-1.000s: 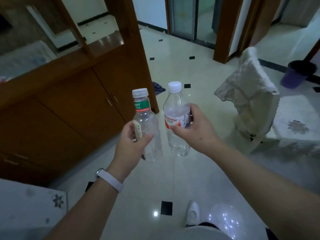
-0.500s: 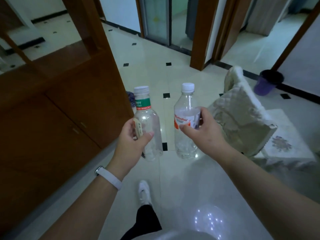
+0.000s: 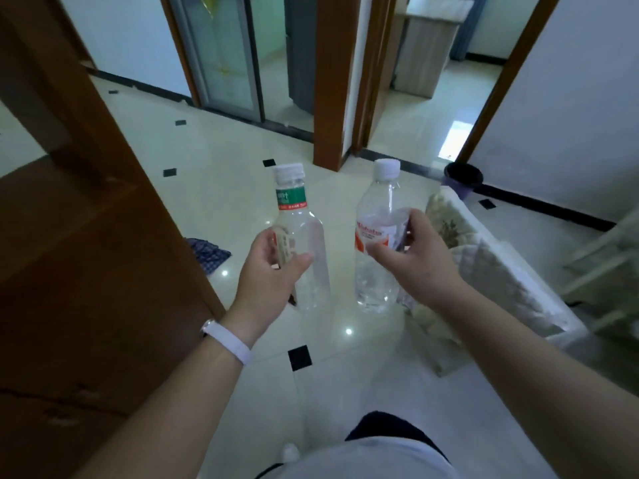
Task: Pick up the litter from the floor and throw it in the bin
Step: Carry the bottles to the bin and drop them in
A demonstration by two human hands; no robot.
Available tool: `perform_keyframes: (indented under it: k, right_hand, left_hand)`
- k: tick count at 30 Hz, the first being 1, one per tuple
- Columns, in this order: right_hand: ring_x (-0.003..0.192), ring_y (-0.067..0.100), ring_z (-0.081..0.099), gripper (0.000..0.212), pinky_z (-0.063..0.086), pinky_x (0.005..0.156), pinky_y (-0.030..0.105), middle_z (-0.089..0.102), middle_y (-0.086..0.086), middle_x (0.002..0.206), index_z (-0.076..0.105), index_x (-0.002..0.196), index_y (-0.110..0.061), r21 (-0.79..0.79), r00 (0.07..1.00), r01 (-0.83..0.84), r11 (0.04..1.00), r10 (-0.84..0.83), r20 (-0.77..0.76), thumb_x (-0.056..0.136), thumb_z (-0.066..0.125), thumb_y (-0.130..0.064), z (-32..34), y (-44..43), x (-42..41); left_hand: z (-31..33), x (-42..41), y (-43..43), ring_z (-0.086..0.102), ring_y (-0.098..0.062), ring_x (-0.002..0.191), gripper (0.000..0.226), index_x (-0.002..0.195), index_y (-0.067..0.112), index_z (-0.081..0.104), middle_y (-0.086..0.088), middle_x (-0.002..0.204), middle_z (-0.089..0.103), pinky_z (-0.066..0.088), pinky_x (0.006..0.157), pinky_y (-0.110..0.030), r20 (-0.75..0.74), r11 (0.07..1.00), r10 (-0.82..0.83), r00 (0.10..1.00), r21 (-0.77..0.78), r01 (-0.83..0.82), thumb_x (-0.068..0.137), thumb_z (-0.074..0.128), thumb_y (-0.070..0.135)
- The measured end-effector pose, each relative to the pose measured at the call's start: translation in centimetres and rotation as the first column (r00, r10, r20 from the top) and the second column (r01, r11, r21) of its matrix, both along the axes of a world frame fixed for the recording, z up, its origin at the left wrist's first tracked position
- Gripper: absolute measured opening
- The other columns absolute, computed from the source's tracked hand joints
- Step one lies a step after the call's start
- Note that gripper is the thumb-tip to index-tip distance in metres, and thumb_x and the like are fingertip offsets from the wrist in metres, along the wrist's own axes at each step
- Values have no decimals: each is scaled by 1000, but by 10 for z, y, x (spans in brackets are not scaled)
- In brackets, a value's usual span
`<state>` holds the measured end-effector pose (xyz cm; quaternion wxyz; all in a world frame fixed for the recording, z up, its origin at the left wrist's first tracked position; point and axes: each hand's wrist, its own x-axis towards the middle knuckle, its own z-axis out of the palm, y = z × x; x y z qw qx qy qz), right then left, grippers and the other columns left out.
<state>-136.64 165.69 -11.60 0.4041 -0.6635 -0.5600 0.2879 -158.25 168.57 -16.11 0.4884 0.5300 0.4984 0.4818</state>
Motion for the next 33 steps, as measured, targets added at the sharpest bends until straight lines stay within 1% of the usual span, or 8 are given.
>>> perform_keyframes:
  k: [3, 7, 15, 19, 22, 25, 28, 33]
  right_hand:
    - [76, -10, 60, 34, 45, 61, 10, 66, -17, 89, 53, 103, -32, -13, 1000, 22, 1000, -22, 6, 78, 76, -32, -4, 37, 2]
    - [78, -6, 61, 39, 49, 68, 20, 66, -17, 92, 53, 107, -32, -24, 997, 73, 997, -73, -10, 76, 75, -38, -14, 99, 19]
    - [78, -5, 61, 35, 48, 67, 20, 65, -14, 92, 52, 101, -34, -50, 981, 124, 991, -130, -141, 76, 77, -33, -42, 257, 83]
    - [84, 0, 63, 43, 52, 75, 24, 65, -15, 96, 51, 109, -33, -53, 971, 136, 989, -144, -190, 76, 77, -36, -31, 327, 134]
    - [87, 3, 64, 48, 54, 77, 26, 63, -16, 98, 51, 114, -30, -36, 963, 183, 982, -187, -197, 75, 77, -39, -22, 365, 174]
    - [83, -2, 63, 44, 47, 66, 13, 64, -17, 96, 53, 112, -29, -20, 941, 260, 965, -258, -220, 76, 77, -36, -20, 384, 206]
    - [80, -7, 62, 40, 44, 58, 5, 66, -16, 94, 55, 110, -30, -27, 924, 308, 951, -306, -231, 77, 77, -34, -21, 398, 235]
    - [81, -5, 62, 36, 52, 72, 22, 66, -15, 95, 54, 106, -37, -53, 872, 441, 896, -441, -210, 77, 75, -36, -30, 431, 275]
  left_hand:
    - [-7, 2, 43, 63, -5, 104, 38, 105, 43, 55, 12, 110, 65, 48, 87, -23, 8, 999, -45, 999, -21, 46, 79, 78, 27]
    - [-22, 16, 108, 63, -5, 104, 38, 106, 42, 55, 11, 112, 65, 47, 91, -28, -23, 997, -49, 999, -55, 48, 84, 76, 19]
    - [-14, 78, 263, 63, -7, 104, 40, 109, 39, 54, 7, 112, 65, 47, 86, -22, -111, 996, -69, 991, -55, 64, 84, 75, 15]
    - [5, 128, 338, 65, -6, 99, 39, 106, 40, 55, 12, 106, 66, 48, 80, -19, -154, 994, -106, 982, -47, 100, 85, 75, 14]
    - [8, 169, 379, 64, -7, 99, 40, 106, 42, 54, 11, 107, 65, 49, 81, -20, -171, 987, -160, 972, -31, 157, 85, 76, 16]
    - [5, 205, 403, 64, -9, 100, 39, 105, 42, 55, 11, 108, 65, 50, 83, -22, -168, 971, -239, 956, -61, 232, 85, 75, 15]
    - [1, 236, 436, 64, -9, 96, 40, 104, 39, 56, 16, 98, 66, 50, 75, -17, -161, 948, -318, 934, -83, 308, 85, 75, 10]
    - [0, 281, 500, 65, -3, 93, 38, 108, 38, 54, 15, 101, 65, 50, 73, -15, -197, 899, -439, 877, -93, 429, 86, 74, 14]
